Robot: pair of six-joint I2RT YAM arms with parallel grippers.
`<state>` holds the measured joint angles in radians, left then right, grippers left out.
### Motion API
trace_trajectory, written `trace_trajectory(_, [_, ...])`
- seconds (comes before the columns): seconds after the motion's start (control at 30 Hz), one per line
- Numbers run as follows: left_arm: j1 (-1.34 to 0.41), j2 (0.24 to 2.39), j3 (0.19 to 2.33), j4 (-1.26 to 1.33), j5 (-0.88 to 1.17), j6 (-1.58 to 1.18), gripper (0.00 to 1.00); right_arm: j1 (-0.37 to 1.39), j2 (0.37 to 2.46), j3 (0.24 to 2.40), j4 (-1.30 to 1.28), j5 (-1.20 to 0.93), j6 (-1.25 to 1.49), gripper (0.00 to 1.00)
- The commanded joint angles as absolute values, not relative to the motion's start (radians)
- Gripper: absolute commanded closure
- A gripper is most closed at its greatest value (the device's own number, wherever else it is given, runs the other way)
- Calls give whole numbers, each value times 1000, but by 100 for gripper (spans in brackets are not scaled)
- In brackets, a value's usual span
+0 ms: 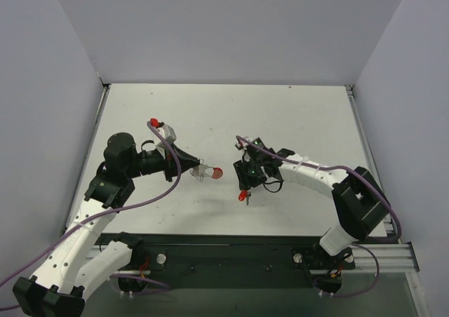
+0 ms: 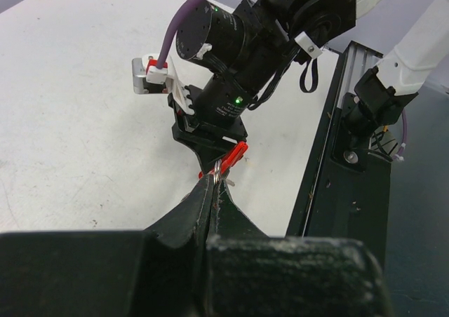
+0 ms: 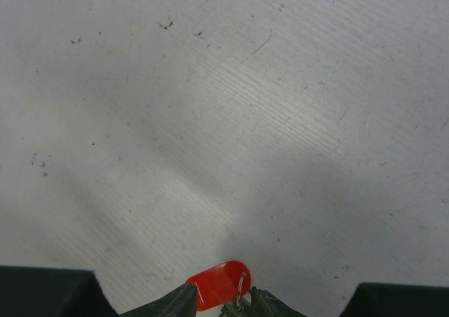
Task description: Put the keys on the keyring
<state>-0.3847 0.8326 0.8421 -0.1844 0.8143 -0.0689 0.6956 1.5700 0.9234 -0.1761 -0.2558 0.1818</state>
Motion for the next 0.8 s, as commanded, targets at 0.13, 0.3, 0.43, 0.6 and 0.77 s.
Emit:
trace_trajectory(0.13, [-388, 828, 871, -163, 813, -54, 100, 710, 1646, 933, -204, -203, 189, 67])
trace_trajectory(0.3, [-388, 825, 871, -164, 811, -52, 100, 712, 1652, 936, -199, -192, 199, 84])
trace_trajectory(0.43, [-388, 824, 868, -164, 813, -52, 100, 712, 1651, 937, -193, -193, 206, 100])
trace_trajectory(0.6, [-388, 822, 867, -164, 810, -52, 100, 713, 1640, 934, -192, -190, 207, 100])
trace_trajectory(0.77, [-388, 824, 873, -173, 807, -49, 100, 712, 1542, 920, -175, -173, 222, 100])
